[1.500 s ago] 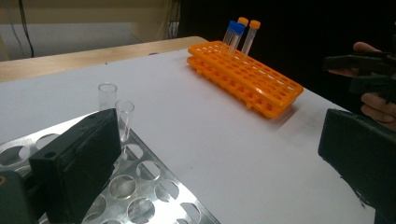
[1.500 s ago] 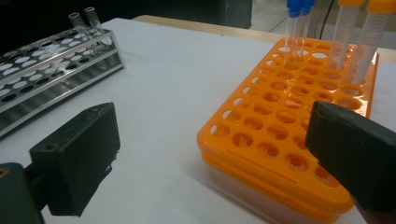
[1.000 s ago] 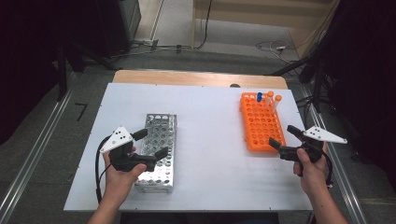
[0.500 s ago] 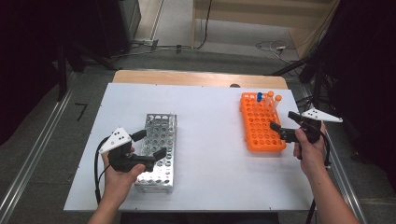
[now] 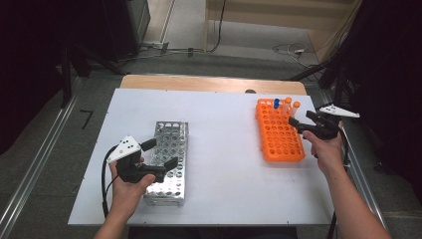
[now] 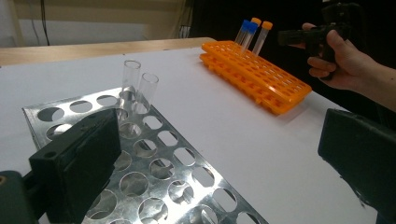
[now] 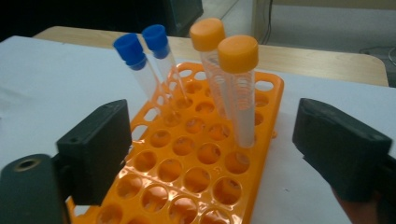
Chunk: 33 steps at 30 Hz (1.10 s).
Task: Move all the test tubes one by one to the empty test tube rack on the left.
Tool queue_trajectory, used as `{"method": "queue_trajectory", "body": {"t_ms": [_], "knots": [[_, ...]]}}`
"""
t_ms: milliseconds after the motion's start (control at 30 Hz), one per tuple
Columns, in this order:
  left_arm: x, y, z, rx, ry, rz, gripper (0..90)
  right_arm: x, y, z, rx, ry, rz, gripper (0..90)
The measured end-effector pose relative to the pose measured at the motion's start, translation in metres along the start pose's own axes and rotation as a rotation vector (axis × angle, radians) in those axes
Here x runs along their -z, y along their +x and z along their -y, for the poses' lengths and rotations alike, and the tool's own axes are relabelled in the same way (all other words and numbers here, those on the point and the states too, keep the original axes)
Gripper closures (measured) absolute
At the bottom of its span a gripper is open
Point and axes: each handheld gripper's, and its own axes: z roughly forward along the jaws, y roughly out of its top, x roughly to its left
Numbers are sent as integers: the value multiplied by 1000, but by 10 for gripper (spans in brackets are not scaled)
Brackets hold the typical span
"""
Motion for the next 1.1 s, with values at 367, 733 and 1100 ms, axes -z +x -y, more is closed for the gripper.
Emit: {"method": "queue_trajectory", "body": {"t_ms": [367, 733, 1100], "knots": [[0, 1, 0, 4, -2, -4, 0, -31, -14, -3, 5, 74, 51, 417], [1, 3, 1, 8, 3, -11, 0, -48, -21, 5, 1, 96, 18, 604], [0, 2, 1, 8, 2, -6, 0, -49, -17, 8, 34, 78, 73, 725]]}}
